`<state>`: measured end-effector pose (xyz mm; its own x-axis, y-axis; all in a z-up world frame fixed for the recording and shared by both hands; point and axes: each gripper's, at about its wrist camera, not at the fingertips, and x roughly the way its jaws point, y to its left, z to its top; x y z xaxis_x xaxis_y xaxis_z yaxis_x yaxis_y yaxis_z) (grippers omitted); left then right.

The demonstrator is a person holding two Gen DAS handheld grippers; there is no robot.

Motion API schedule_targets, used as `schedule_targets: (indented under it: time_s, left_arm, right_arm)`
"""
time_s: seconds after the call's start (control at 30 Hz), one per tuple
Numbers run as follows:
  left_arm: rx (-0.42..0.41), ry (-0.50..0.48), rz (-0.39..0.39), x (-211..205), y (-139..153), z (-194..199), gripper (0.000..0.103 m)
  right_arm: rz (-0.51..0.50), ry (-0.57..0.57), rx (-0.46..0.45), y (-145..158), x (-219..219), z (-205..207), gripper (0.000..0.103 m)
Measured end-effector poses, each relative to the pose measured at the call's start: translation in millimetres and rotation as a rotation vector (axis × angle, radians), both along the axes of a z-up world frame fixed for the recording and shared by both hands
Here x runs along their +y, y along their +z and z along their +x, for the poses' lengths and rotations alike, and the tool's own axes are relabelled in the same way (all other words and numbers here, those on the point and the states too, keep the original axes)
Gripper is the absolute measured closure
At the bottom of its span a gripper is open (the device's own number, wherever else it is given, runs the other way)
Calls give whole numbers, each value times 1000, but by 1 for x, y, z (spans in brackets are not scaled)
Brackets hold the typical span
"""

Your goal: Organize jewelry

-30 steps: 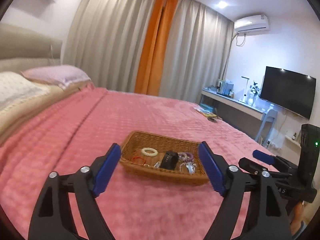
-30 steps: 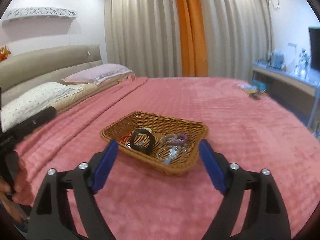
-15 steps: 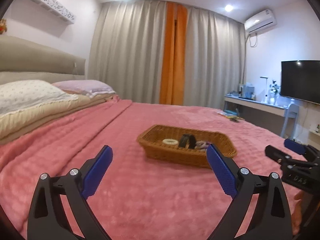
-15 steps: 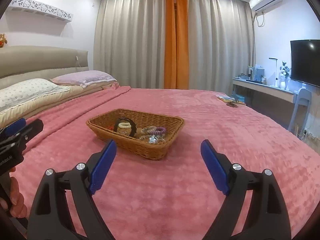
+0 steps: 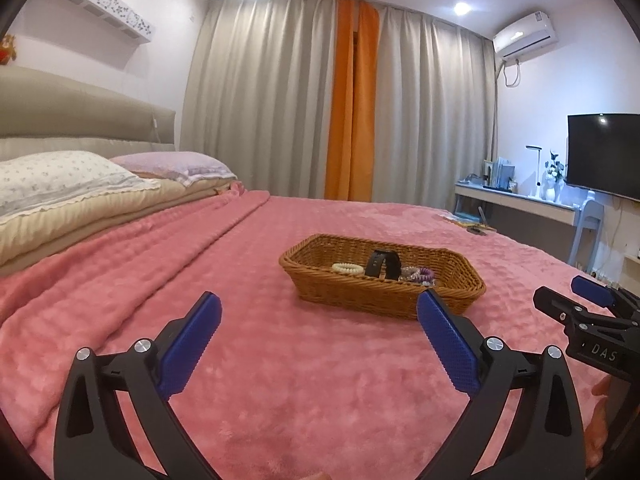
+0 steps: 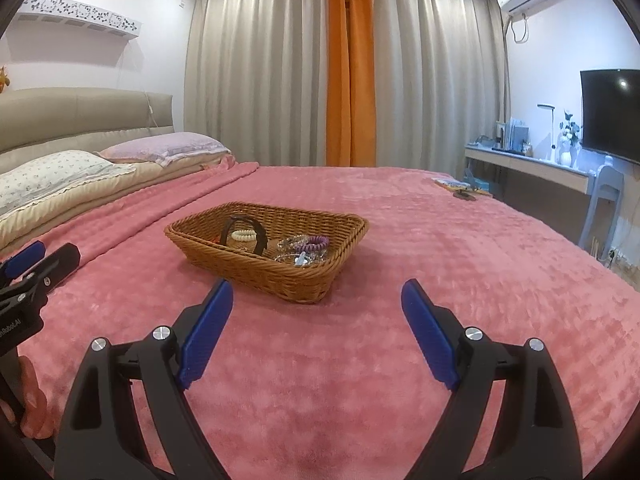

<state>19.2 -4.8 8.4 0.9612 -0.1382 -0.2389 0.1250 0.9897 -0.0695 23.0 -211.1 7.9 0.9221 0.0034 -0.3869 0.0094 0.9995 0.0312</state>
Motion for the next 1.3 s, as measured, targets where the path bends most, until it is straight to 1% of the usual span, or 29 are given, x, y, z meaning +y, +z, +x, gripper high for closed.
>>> schedule_targets:
  time_s: [0.3,0.47,0.63,0.93,1.3]
  left_arm:
    - [30,-3,-7,1,-2,5,8]
    - [60,-34,-21,2,-4,7,8]
    - [56,-32,-21,0,-5,6,8]
    - [57,-37,-11,-2,-5,6,8]
    - [55,-39,-13,-1,-4,8,8]
  right_arm:
    - [28,5,8,-2,-5,1,21]
    - [17,11,10,-3,-1,1,17]
    - [7,21,2,-2,2,0,17]
    - [46,21,20,-4,-5,3,17]
    - [41,26,18,-4,-3,3,17]
